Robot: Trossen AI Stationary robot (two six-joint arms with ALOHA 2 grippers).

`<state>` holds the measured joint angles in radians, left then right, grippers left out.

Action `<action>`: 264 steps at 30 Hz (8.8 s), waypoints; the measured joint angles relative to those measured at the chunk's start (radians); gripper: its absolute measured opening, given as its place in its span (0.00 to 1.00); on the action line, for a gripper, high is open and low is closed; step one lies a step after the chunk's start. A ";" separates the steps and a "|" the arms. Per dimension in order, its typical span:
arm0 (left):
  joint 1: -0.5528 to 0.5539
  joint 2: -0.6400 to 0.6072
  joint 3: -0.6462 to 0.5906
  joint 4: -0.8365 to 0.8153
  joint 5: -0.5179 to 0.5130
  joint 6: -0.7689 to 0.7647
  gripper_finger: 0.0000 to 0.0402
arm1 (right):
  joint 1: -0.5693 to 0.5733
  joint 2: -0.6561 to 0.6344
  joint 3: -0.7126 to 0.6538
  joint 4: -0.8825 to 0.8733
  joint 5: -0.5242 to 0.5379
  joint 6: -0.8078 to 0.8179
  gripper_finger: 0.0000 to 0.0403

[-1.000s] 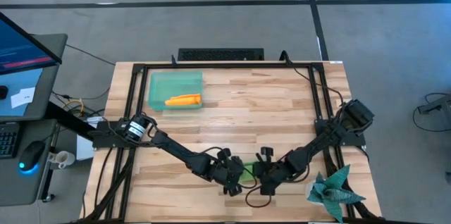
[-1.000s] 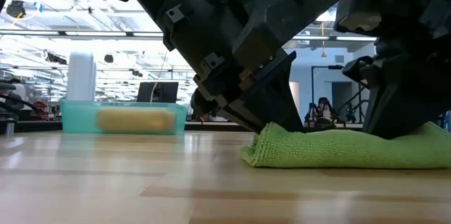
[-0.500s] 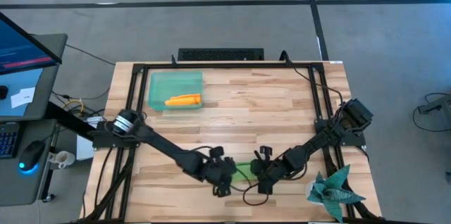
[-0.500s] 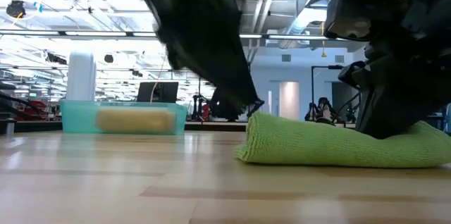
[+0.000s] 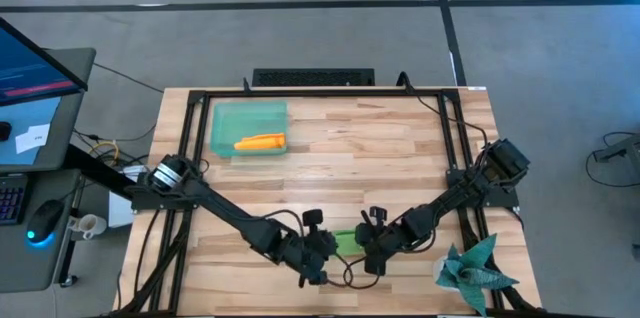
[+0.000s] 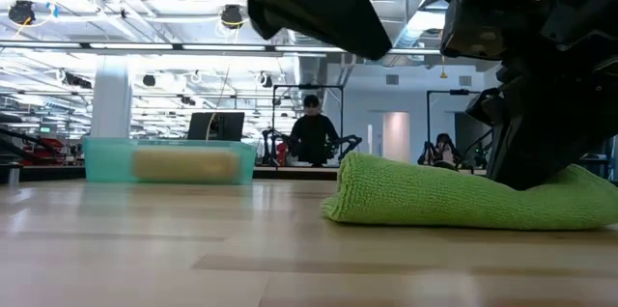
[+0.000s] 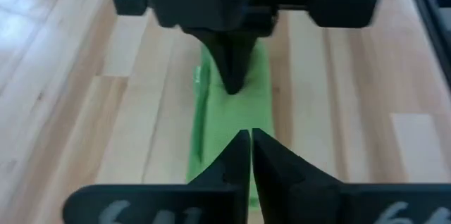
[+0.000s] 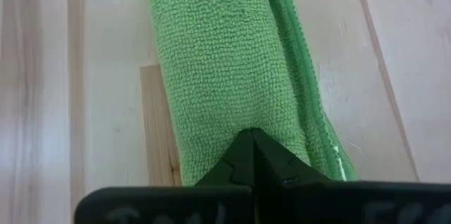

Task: Roll microfiber towels into tight, uniform cylinder then place into a basket
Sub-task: Roll the green towel, then put the green towel into the blue bin

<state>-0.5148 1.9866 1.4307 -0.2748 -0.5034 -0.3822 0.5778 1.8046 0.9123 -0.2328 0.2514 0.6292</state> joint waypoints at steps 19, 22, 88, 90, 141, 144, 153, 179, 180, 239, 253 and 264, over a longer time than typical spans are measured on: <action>0.111 0.129 0.002 0.097 0.175 -0.091 0.47 | 0.003 0.000 0.002 -0.002 0.007 0.000 0.04; 0.122 0.170 0.002 0.121 0.211 -0.123 0.47 | 0.004 0.000 0.002 -0.006 0.008 0.000 0.05; 0.122 0.217 0.005 0.012 0.239 -0.207 0.40 | 0.011 -0.442 -0.103 -0.272 0.086 0.024 0.23; 0.122 0.216 0.005 0.003 0.262 -0.212 0.40 | -0.007 -0.422 -0.105 -0.228 0.068 0.020 0.23; 0.120 0.209 0.005 0.013 0.185 -0.187 0.40 | -0.228 -0.046 -0.104 0.063 -0.696 -0.137 0.07; 0.121 0.195 0.004 0.010 0.206 -0.151 0.40 | -0.227 -0.047 -0.104 0.062 -0.684 -0.122 0.04; 0.104 0.000 -0.004 -0.318 0.305 -0.141 0.40 | -0.220 -0.050 -0.105 0.038 -0.698 -0.122 0.05; 0.285 -0.045 -0.017 -0.012 0.601 0.136 0.40 | -0.185 -0.051 -0.103 0.034 -0.643 -0.140 0.06; 0.289 -0.035 -0.014 0.018 0.615 0.144 0.40 | -0.183 -0.051 -0.102 0.029 -0.642 -0.140 0.06; 0.316 0.220 -0.013 0.205 0.957 0.030 0.04 | -0.183 -0.047 -0.055 0.016 -0.532 -0.209 0.05; 0.327 0.036 -0.015 -0.178 0.872 0.191 0.02 | -0.222 -0.045 0.052 0.025 -0.366 -0.469 0.05; 0.349 -0.176 -0.112 -0.315 0.803 0.221 0.02 | -0.308 -0.047 0.195 0.024 -0.327 -0.708 0.05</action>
<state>-0.1659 1.8110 1.3184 -0.5900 0.2998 -0.1612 0.2700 1.7576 1.1076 -0.2092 -0.0757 -0.0787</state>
